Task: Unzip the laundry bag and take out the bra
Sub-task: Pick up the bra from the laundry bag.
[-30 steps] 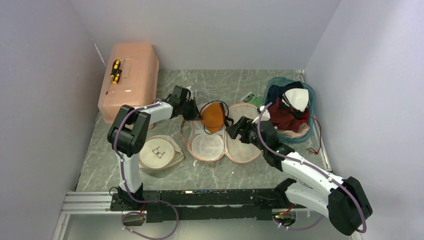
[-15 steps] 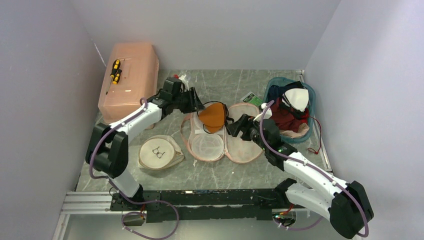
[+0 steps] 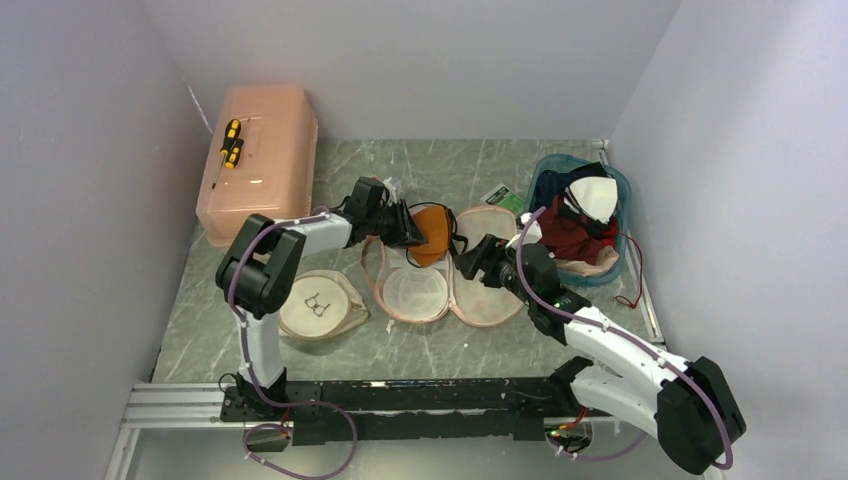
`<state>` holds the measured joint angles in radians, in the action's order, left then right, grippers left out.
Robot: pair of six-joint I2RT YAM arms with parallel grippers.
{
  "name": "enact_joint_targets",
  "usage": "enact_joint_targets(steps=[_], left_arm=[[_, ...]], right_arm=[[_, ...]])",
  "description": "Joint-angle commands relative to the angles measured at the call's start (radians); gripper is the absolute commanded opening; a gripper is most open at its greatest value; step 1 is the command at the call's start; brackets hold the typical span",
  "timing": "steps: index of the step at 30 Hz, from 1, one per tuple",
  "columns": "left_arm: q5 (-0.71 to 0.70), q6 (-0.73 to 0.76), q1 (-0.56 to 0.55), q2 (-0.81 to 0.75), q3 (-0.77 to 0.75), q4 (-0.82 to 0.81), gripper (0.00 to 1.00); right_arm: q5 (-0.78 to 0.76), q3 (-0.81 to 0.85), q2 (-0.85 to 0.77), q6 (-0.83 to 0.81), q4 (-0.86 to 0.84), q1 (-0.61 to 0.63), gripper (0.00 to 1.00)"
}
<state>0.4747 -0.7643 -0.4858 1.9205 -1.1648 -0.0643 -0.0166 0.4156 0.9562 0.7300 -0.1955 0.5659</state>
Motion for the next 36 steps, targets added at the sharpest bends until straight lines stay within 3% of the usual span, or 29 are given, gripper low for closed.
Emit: enact_joint_targets(steps=[1, 8, 13, 18, 23, 24, 25, 26, 36], left_arm=[[0.029, -0.021, -0.003, 0.028, -0.002, -0.097, 0.35], [0.003, 0.003, -0.003, 0.034, 0.007, -0.076, 0.32], [0.002, 0.002, -0.003, -0.108, 0.031, -0.056, 0.35], [-0.044, 0.02, -0.004, -0.315, 0.057, 0.102, 0.46], [-0.197, 0.02, -0.004, -0.578, 0.19, 0.249, 0.6], [-0.241, 0.009, -0.004, -0.64, 0.223, 0.282, 0.67], [-0.279, -0.005, -0.004, -0.699, 0.26, 0.314, 0.87], [-0.31, -0.016, -0.004, -0.758, 0.295, 0.342, 0.93], [-0.473, 0.007, -0.003, -1.218, 0.458, 0.585, 0.94]], right_arm=[[0.012, 0.057, 0.039, 0.012, 0.003, -0.01, 0.77], [-0.029, 0.035, 0.017, 0.014, -0.026, -0.015, 0.77], [-0.051, 0.085, 0.023, -0.013, -0.002, -0.021, 0.77], [-0.028, 0.23, 0.126, -0.056, 0.083, -0.038, 0.77], [0.025, 0.284, 0.226, -0.068, 0.043, -0.08, 0.76], [0.042, 0.29, 0.247, -0.083, 0.028, -0.085, 0.74], [0.039, 0.297, 0.266, -0.105, 0.015, -0.086, 0.72], [0.027, 0.305, 0.284, -0.122, 0.008, -0.087, 0.71], [0.234, 0.346, 0.485, -0.12, -0.175, -0.13, 0.76]])
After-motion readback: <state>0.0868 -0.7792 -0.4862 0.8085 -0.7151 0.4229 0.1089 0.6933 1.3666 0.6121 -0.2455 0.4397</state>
